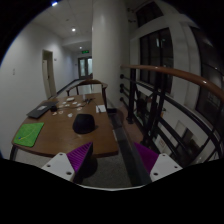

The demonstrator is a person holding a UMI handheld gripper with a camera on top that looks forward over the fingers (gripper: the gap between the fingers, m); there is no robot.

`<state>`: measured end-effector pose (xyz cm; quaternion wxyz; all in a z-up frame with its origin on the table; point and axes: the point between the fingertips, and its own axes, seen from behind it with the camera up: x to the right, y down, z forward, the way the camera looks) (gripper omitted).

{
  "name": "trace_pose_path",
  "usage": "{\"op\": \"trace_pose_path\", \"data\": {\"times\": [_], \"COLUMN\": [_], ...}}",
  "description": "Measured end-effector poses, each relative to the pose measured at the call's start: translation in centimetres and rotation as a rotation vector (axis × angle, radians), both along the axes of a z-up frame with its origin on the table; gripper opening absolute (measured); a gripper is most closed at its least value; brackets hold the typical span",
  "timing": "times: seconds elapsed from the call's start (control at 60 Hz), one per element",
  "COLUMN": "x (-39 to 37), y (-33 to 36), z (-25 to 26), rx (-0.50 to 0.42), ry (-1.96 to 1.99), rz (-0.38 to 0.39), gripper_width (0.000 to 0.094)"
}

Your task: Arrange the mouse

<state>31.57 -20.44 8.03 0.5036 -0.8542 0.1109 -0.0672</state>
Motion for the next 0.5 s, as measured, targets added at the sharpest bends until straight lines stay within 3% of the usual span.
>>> {"op": "trace_pose_path", "data": {"times": [0.217,0.5], "x": [0.1,-8.5], "y": [2.6,11.3], "z": [-0.4,-4.6], "rx": [0.006,-0.017], "ry": [0.009,0.076], "rz": [0.037,0.235], "gripper_width": [0.0807,0.0824]}}
